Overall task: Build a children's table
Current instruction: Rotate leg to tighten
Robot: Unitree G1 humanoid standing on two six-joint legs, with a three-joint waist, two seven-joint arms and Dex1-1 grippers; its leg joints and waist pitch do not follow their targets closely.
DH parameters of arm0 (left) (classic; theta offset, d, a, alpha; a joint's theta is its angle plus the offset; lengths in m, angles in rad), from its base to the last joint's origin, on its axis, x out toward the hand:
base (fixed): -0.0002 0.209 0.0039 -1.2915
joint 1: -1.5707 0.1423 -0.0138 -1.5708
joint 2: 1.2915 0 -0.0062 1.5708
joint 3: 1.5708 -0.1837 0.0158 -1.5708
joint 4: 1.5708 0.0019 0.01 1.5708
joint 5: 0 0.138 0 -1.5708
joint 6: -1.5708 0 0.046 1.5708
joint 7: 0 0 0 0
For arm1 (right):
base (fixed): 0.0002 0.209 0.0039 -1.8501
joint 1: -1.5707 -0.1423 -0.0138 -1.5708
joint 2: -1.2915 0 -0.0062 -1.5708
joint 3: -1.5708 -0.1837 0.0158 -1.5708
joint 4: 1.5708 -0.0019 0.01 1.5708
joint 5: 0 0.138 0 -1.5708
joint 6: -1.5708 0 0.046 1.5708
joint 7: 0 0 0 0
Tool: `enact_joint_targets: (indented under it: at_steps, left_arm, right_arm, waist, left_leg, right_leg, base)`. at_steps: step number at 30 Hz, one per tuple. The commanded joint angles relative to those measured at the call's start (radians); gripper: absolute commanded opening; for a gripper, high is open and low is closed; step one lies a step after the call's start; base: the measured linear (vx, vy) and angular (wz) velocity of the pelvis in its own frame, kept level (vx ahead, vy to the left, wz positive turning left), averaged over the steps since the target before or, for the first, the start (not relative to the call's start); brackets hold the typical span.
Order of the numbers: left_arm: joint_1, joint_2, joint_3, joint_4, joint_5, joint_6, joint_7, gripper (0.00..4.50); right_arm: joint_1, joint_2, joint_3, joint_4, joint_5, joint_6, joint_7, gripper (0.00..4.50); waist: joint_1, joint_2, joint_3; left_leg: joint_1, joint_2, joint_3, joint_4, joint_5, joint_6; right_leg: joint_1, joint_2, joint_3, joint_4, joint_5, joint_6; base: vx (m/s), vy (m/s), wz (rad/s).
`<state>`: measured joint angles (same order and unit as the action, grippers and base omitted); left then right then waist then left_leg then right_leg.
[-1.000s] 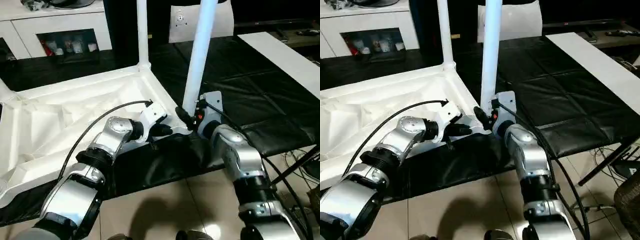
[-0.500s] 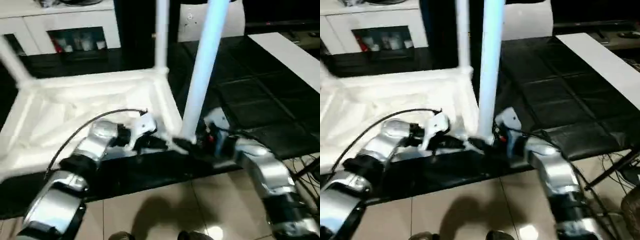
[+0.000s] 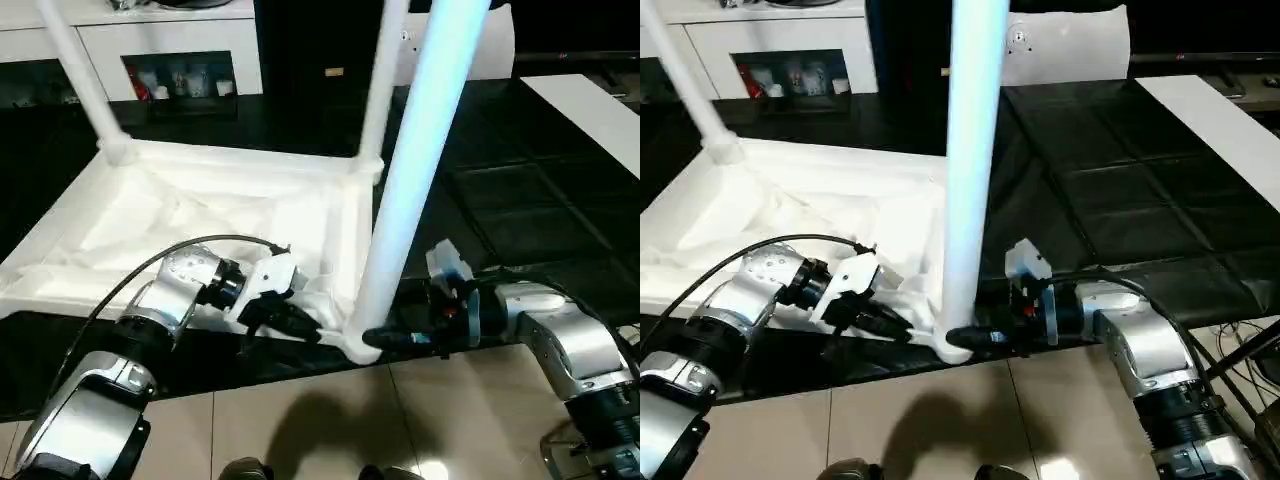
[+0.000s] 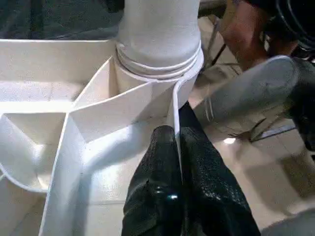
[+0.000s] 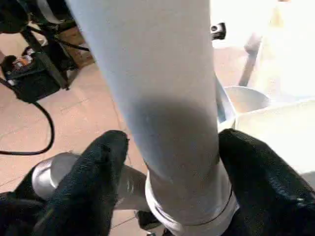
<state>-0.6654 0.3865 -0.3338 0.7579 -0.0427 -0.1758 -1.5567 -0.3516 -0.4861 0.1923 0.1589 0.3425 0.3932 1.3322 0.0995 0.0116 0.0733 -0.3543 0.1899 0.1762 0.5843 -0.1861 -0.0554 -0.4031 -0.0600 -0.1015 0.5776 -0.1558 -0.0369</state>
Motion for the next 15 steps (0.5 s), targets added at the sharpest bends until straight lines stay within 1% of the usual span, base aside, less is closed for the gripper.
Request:
enact_joint_targets:
  at_steps: [1,2,3,5,6,7,9,10,11,15]
  left_arm:
    - [-0.005,-0.005,-0.031,-0.051,-0.002,-0.024,-0.051,0.00]
    - [-0.003,0.000,-0.038,-0.057,-0.005,-0.023,-0.054,0.00]
    - [-0.001,0.005,-0.047,-0.063,-0.007,-0.025,-0.056,0.00]
    - [0.001,0.014,-0.061,-0.070,-0.011,-0.028,-0.058,0.00]
    - [0.001,0.014,-0.061,-0.070,-0.011,-0.028,-0.058,0.00]
    - [0.001,0.016,-0.063,-0.071,-0.013,-0.030,-0.058,0.00]
    - [0.000,0.018,-0.066,-0.068,-0.014,-0.034,-0.058,0.00]
    - [0.000,0.018,-0.066,-0.068,-0.014,-0.034,-0.058,0.00]
    - [-0.001,0.018,-0.065,-0.064,-0.013,-0.035,-0.058,0.00]
    - [-0.005,0.002,-0.040,-0.050,-0.003,-0.028,-0.041,0.00]
  right_arm:
    - [-0.017,-0.014,0.008,-0.012,0.012,0.013,0.021,3.00]
    - [-0.022,-0.017,0.012,-0.009,0.015,0.016,0.032,2.89]
    - [-0.026,-0.020,0.016,-0.007,0.016,0.017,0.041,2.81]
    - [-0.032,-0.023,0.021,-0.004,0.019,0.021,0.059,2.73]
    - [-0.032,-0.023,0.021,-0.004,0.019,0.021,0.059,2.53]
    - [-0.033,-0.024,0.023,-0.004,0.019,0.023,0.066,2.53]
    - [-0.033,-0.026,0.026,-0.005,0.021,0.025,0.073,2.28]
    - [-0.033,-0.026,0.026,-0.005,0.021,0.025,0.073,2.28]
    - [-0.030,-0.028,0.028,-0.009,0.025,0.029,0.074,2.12]
    - [-0.012,-0.022,0.024,-0.030,0.035,0.047,0.055,2.04]
  waist:
    - [-0.005,-0.010,-0.069]
    - [-0.004,-0.009,-0.070]
    - [-0.004,-0.014,-0.070]
    - [-0.003,-0.012,-0.069]
    - [-0.003,-0.011,-0.070]
    - [-0.002,-0.012,-0.070]
    - [-0.002,-0.012,-0.069]
    - [-0.001,-0.013,-0.070]
    - [-0.002,-0.010,-0.070]
    - [-0.001,-0.011,-0.070]
  left_leg:
    - [0.007,0.048,-0.009,-0.062,-0.159,0.072]
    - [0.008,0.048,-0.010,-0.062,-0.160,0.071]
    - [0.007,0.049,-0.009,-0.062,-0.159,0.072]
    - [0.007,0.049,-0.009,-0.062,-0.156,0.072]
    - [0.008,0.049,-0.010,-0.062,-0.155,0.072]
    - [0.008,0.049,-0.009,-0.061,-0.157,0.071]
    - [0.007,0.048,-0.009,-0.061,-0.152,0.070]
    - [0.006,0.048,-0.009,-0.061,-0.148,0.070]
    - [0.007,0.048,-0.009,-0.061,-0.148,0.070]
    - [0.007,0.048,-0.009,-0.061,-0.147,0.070]
  right_leg:
    - [0.057,-0.092,0.060,-0.073,-0.342,-0.153]
    - [0.057,-0.092,0.060,-0.073,-0.344,-0.153]
    - [0.058,-0.092,0.060,-0.073,-0.346,-0.151]
    - [0.056,-0.092,0.060,-0.072,-0.344,-0.151]
    - [0.056,-0.091,0.060,-0.071,-0.344,-0.150]
    - [0.056,-0.092,0.060,-0.072,-0.347,-0.150]
    - [0.057,-0.092,0.060,-0.072,-0.347,-0.147]
    - [0.057,-0.091,0.060,-0.071,-0.343,-0.146]
    - [0.056,-0.090,0.060,-0.072,-0.339,-0.147]
    - [0.057,-0.090,0.060,-0.071,-0.336,-0.146]
  base:
    - [0.000,0.000,0.00]
    - [0.000,0.000,0.00]
    - [0.000,0.000,0.00]
    - [0.000,0.000,0.00]
    - [0.000,0.000,0.00]
    - [0.000,0.000,0.00]
    - [0.000,0.000,0.00]
    - [0.000,0.000,0.00]
    - [0.000,0.000,0.00]
    - [0.000,0.000,0.00]
